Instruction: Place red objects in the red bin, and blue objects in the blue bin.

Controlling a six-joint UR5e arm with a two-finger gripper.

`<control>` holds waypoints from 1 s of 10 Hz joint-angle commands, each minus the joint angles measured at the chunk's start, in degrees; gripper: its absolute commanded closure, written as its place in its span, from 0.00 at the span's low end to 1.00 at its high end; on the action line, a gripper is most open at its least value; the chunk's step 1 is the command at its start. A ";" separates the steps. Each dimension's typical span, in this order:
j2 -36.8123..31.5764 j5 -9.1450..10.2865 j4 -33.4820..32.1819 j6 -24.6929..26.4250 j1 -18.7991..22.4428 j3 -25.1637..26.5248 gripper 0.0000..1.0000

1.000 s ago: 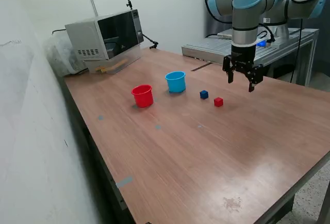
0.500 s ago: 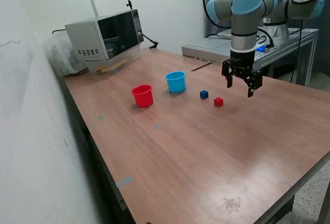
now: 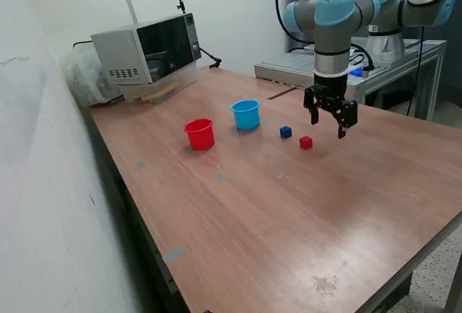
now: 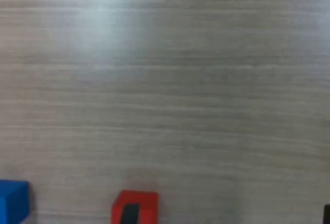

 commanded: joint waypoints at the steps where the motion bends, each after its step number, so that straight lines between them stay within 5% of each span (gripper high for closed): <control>1: 0.11 0.07 -0.04 -0.08 -1.78 -0.52 0.00; 10: 2.22 0.07 -0.48 -0.09 -2.67 -0.44 0.00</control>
